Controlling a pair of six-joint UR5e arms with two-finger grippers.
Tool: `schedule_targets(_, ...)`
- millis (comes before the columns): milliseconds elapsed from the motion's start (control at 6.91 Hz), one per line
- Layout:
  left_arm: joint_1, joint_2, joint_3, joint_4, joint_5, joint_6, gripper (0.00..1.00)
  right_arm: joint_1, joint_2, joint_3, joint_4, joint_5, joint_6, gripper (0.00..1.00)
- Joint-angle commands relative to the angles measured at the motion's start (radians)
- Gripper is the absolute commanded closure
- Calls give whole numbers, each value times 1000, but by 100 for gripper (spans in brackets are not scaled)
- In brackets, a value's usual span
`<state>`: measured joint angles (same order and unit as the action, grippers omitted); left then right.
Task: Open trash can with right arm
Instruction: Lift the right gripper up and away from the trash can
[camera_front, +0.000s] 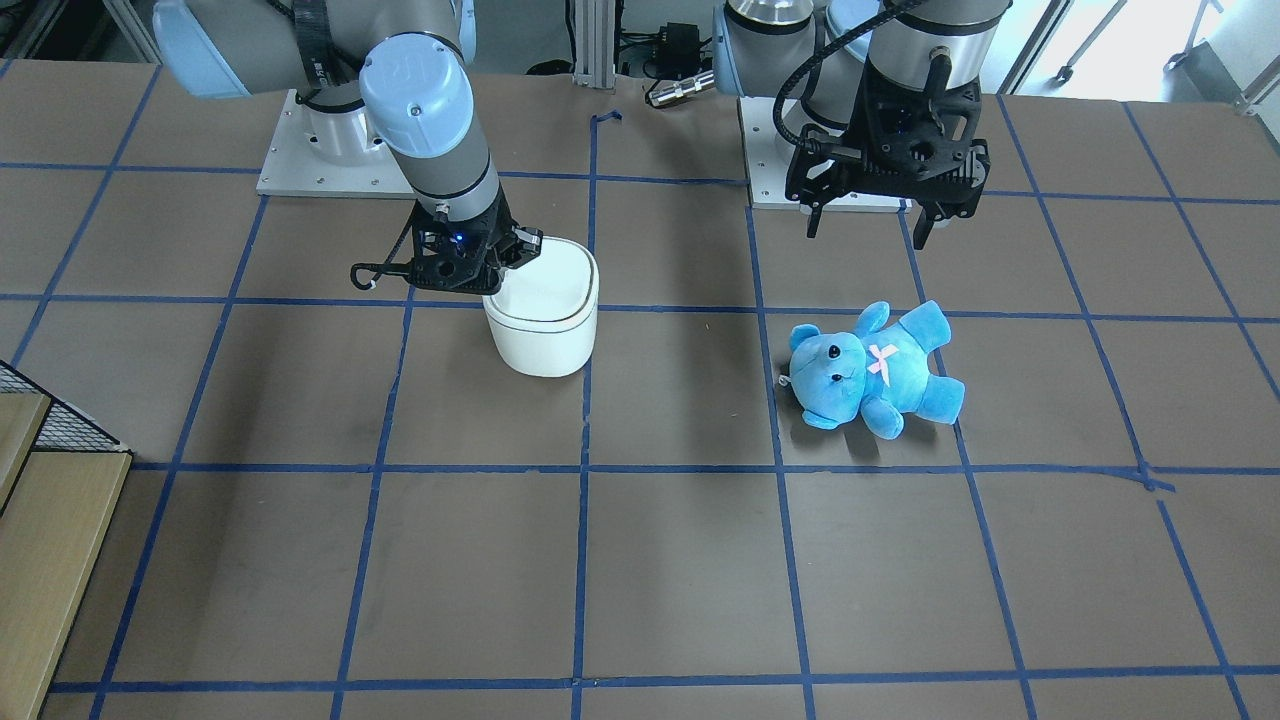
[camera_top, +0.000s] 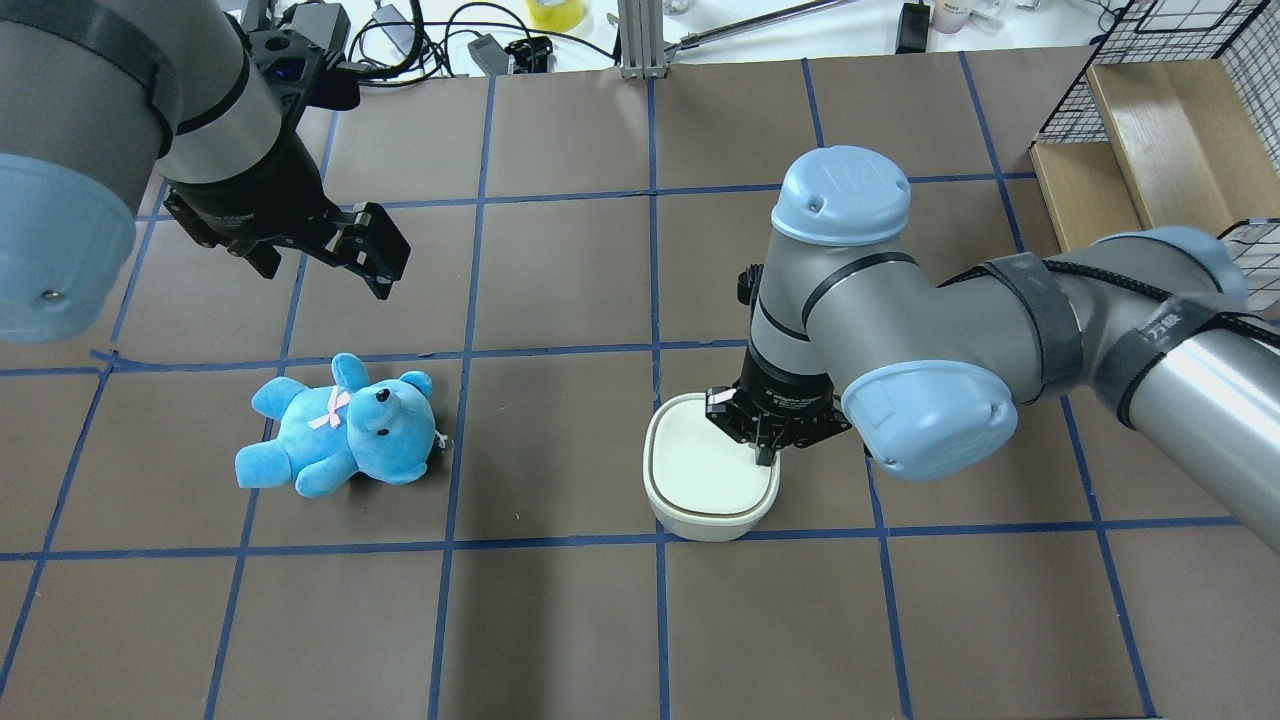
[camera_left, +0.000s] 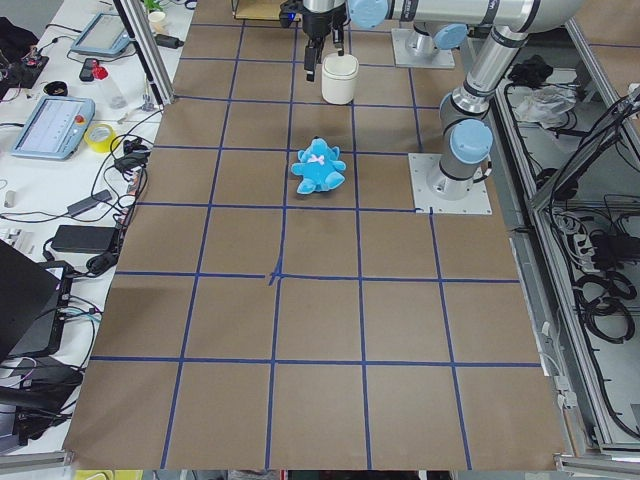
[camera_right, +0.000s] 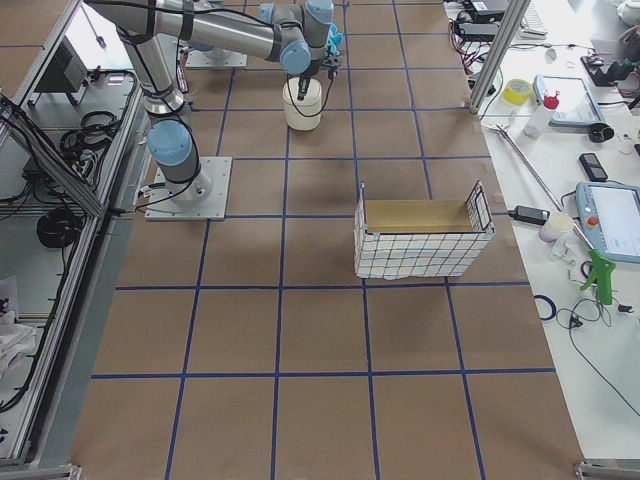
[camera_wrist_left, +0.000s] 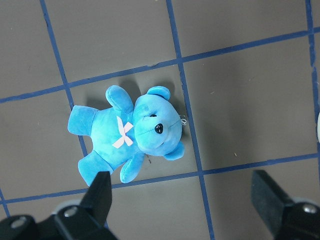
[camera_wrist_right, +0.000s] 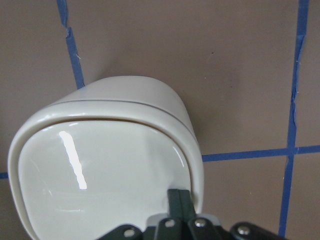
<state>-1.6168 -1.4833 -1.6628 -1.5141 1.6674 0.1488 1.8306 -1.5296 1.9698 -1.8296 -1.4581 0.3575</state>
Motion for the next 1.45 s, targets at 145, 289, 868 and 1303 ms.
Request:
schedule_targets(145,0,0,0,0,0,0,0,-1,5,-6,-2,-1,9,100)
schedule_targets(289,0,0,0,0,0,0,0,-1,-1,-26,-7,-2,9,100)
schedule_targets(868,0,0,0,0,0,0,0,-22,-4,-230,10,-89,34,0)
schedule_targets(1303,0,0,0,0,0,0,0,-126,-35,-258,32,-97,-130,0)
